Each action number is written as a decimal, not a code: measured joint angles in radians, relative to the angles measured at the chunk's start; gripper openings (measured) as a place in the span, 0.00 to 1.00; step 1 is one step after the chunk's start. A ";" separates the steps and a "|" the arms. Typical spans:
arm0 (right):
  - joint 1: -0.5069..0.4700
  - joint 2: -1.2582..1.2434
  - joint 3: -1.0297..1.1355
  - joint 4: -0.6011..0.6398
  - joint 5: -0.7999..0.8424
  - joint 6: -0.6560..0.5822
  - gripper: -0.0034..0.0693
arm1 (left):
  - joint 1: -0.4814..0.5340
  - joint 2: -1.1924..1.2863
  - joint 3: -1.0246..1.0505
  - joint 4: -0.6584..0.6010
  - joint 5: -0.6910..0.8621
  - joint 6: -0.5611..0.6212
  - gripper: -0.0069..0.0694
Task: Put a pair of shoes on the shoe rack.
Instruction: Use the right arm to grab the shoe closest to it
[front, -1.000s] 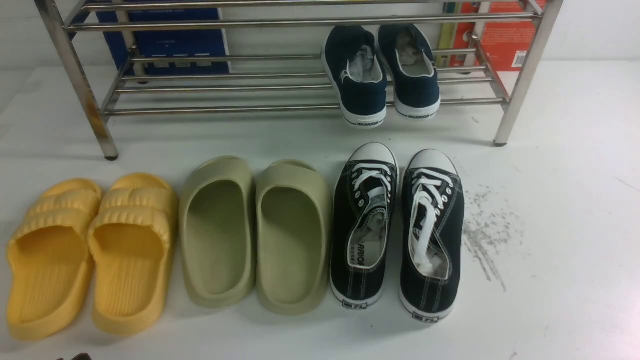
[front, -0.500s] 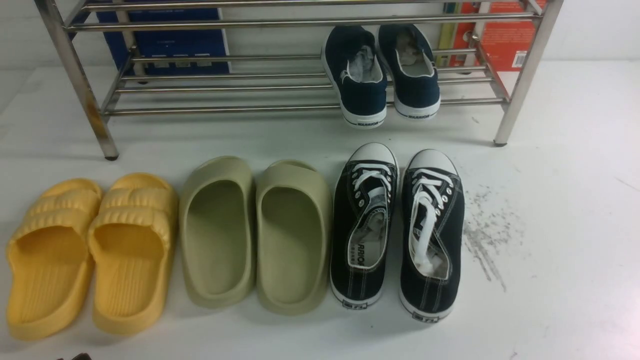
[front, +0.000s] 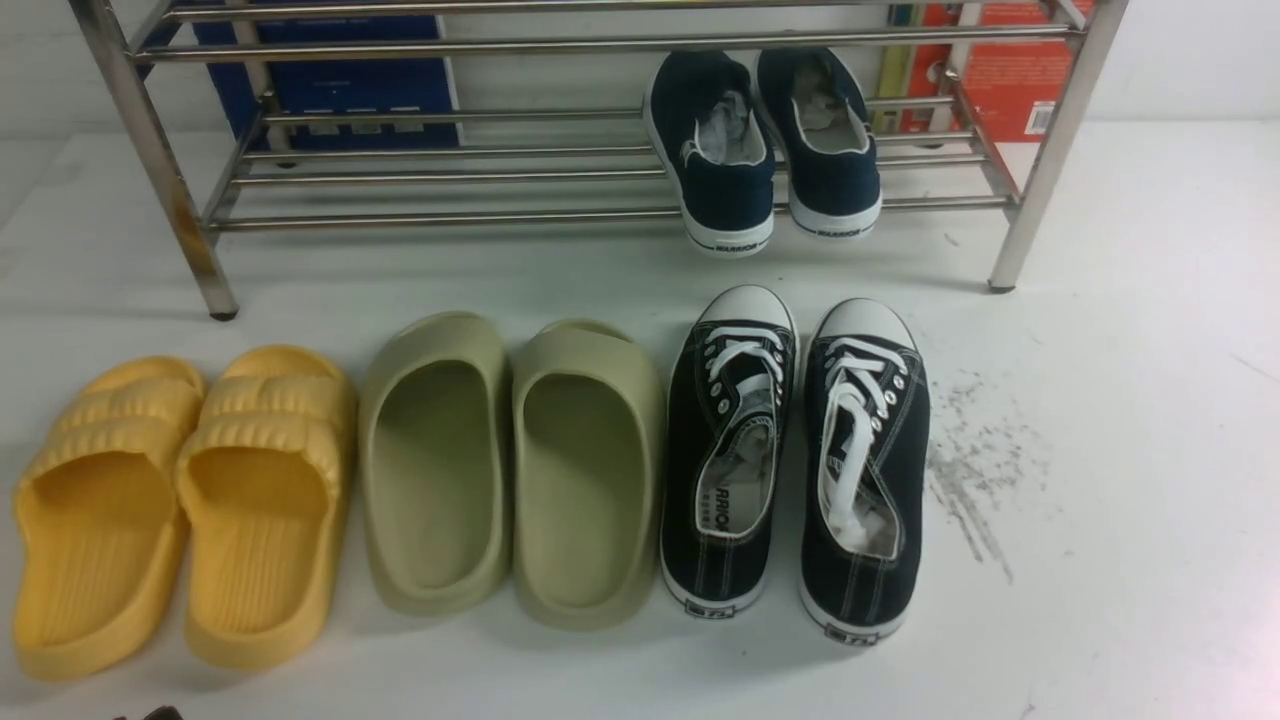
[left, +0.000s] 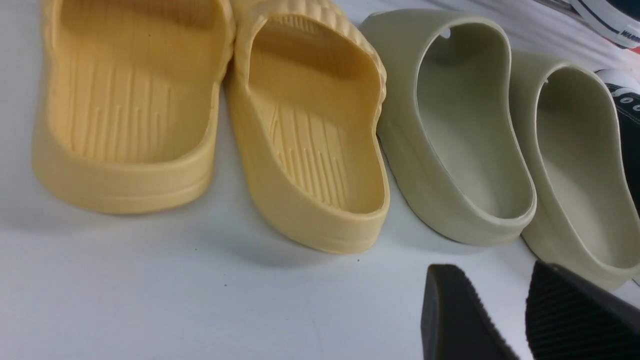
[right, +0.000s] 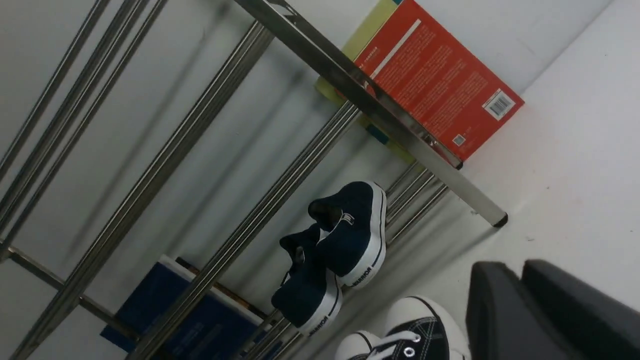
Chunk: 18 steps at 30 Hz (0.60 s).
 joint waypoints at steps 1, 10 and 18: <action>0.000 0.001 -0.005 -0.002 0.023 0.000 0.19 | 0.000 0.000 0.000 0.000 0.000 0.000 0.40; 0.122 0.458 -0.586 -0.189 0.877 -0.301 0.20 | 0.000 0.000 0.000 0.000 0.000 0.000 0.40; 0.159 0.998 -0.925 -0.230 1.101 -0.444 0.20 | 0.000 0.000 0.000 0.000 0.000 0.000 0.40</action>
